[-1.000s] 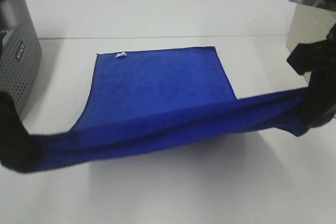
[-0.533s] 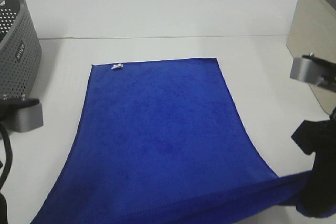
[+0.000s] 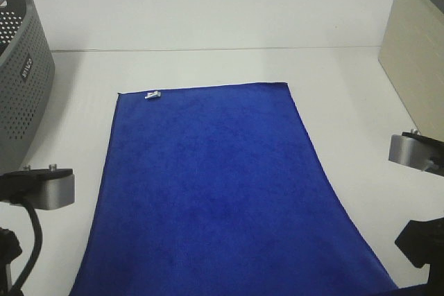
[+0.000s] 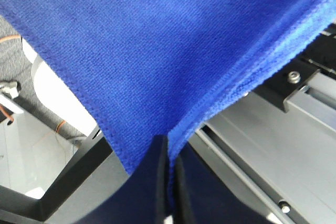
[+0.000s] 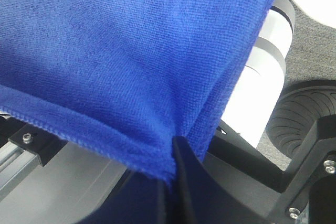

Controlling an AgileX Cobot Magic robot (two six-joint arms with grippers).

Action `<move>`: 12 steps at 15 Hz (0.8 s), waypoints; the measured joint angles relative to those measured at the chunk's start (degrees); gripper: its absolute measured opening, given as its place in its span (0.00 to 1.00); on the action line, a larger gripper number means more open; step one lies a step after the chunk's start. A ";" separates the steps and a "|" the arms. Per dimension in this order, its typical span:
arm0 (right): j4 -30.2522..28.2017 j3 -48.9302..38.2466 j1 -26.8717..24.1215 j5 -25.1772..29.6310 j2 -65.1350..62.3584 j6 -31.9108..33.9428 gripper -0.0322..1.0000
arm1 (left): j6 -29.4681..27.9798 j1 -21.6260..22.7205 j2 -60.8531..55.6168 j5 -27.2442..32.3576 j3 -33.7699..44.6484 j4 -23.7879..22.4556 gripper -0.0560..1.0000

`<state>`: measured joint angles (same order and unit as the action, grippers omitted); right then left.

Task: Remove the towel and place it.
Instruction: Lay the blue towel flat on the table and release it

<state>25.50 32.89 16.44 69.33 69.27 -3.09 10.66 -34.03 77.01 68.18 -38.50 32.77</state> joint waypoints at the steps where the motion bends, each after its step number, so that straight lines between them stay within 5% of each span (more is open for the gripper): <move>1: 0.17 -0.23 0.00 0.00 1.20 0.00 0.04 | 0.80 0.00 1.38 0.00 0.00 0.06 0.05; 12: 1.32 -0.23 0.00 -0.17 15.70 -0.57 0.04 | 4.93 0.00 12.32 -0.57 0.00 0.29 0.05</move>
<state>26.81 32.66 16.44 69.16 84.97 -3.67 15.58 -34.03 89.32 67.61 -38.50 33.06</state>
